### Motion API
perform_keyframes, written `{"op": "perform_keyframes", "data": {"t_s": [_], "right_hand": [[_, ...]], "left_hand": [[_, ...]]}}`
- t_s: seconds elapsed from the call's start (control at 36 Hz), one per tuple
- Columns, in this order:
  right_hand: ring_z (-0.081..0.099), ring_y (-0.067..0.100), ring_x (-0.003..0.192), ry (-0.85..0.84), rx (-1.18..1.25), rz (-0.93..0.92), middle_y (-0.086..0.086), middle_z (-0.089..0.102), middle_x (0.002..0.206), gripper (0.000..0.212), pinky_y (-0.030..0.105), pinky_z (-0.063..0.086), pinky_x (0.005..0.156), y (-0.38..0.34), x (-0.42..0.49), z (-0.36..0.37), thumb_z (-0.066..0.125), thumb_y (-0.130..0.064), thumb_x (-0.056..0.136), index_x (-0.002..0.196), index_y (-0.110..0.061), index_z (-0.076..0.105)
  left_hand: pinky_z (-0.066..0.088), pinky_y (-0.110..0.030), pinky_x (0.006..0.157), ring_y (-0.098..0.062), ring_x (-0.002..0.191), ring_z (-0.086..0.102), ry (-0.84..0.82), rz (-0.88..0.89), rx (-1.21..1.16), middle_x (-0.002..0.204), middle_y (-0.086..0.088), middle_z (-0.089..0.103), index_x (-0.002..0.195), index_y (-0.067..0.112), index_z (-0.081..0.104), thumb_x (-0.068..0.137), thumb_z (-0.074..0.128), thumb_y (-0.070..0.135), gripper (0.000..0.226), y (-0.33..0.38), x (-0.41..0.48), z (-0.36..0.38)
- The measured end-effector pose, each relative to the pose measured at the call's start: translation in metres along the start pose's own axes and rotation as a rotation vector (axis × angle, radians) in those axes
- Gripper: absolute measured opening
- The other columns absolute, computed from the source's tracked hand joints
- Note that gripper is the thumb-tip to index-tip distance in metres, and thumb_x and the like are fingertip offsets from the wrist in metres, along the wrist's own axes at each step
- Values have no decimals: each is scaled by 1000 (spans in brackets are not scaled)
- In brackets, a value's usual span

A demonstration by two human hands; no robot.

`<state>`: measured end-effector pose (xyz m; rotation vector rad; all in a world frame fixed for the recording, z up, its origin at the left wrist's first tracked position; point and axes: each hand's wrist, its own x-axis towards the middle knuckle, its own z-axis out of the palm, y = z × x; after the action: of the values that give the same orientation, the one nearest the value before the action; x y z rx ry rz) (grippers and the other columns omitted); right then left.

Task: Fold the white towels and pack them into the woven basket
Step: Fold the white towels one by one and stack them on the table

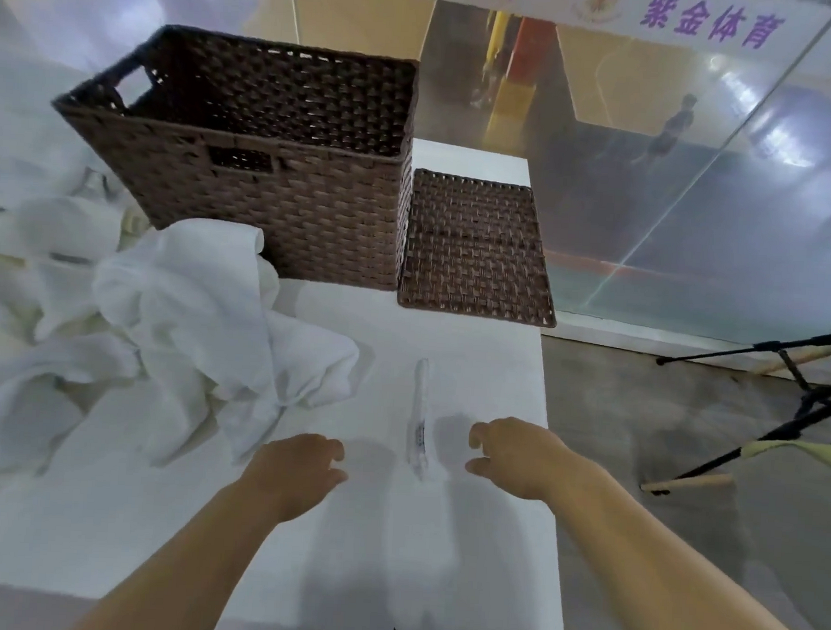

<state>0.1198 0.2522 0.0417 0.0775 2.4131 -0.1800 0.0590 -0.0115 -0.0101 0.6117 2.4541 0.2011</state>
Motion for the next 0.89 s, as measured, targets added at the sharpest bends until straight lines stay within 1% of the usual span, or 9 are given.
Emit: {"op": "perform_keyframes", "data": {"t_s": [0.14, 0.28, 0.44, 0.53, 0.64, 0.69, 0.75, 0.81, 0.89], "right_hand": [[54, 21, 109, 11, -23, -63, 1, 55, 123, 39, 32, 45, 85, -29, 8, -5, 47, -44, 95, 128, -22, 48], [55, 20, 103, 25, -5, -89, 0, 56, 118, 34, 30, 42, 78, -66, 26, -14, 49, -44, 94, 120, -22, 52], [56, 21, 106, 99, -3, -68, 2, 56, 120, 38, 35, 47, 85, -122, 61, -30, 48, -44, 95, 124, -19, 50], [54, 21, 111, 163, 48, -42, 1, 54, 127, 40, 36, 45, 89, -152, 82, -36, 46, -45, 95, 127, -20, 48], [48, 20, 122, 200, 173, -15, 0, 47, 139, 55, 33, 42, 95, -188, 113, -40, 47, -47, 94, 140, -19, 38], [45, 22, 125, 219, 238, 5, 3, 45, 141, 63, 35, 41, 98, -204, 125, -40, 49, -49, 92, 143, -16, 33], [44, 23, 125, 232, 334, 21, 4, 45, 139, 66, 35, 41, 97, -219, 137, -40, 53, -50, 90, 141, -13, 34], [49, 23, 117, 250, 423, 50, 4, 51, 129, 58, 33, 42, 89, -232, 147, -39, 57, -49, 87, 130, -13, 43], [57, 20, 102, 306, 511, 103, 2, 62, 112, 32, 27, 44, 80, -243, 156, -40, 57, -37, 91, 115, -15, 56]], "left_hand": [[41, -29, 90, -12, 112, 54, 31, -74, -8, 124, 11, 56, 123, 31, 51, 94, 41, 49, 35, -31, -28, -5], [42, -27, 89, -11, 109, 54, 100, -127, -48, 120, 12, 57, 120, 33, 53, 94, 42, 49, 32, -73, -39, -21], [44, -25, 80, -9, 97, 56, 272, -161, -72, 103, 14, 55, 113, 32, 55, 94, 44, 46, 27, -139, -32, -52], [46, -28, 85, -12, 102, 56, 310, -152, -57, 113, 8, 54, 119, 27, 54, 94, 46, 43, 31, -174, -21, -69], [46, -35, 90, -19, 114, 52, 335, -170, -102, 126, 0, 49, 129, 19, 48, 93, 50, 43, 44, -211, -3, -87], [44, -36, 94, -23, 117, 49, 333, -174, -124, 130, -4, 47, 134, 16, 42, 92, 51, 44, 52, -223, 6, -92], [43, -35, 94, -26, 118, 49, 325, -178, -150, 133, -6, 45, 138, 13, 37, 92, 51, 44, 57, -231, 15, -95], [45, -34, 87, -27, 112, 53, 329, -179, -182, 128, -8, 48, 134, 11, 39, 92, 51, 44, 55, -236, 24, -97], [45, -35, 80, -29, 103, 56, 324, -197, -221, 116, -10, 56, 122, 10, 45, 93, 50, 44, 45, -241, 37, -98]]}}
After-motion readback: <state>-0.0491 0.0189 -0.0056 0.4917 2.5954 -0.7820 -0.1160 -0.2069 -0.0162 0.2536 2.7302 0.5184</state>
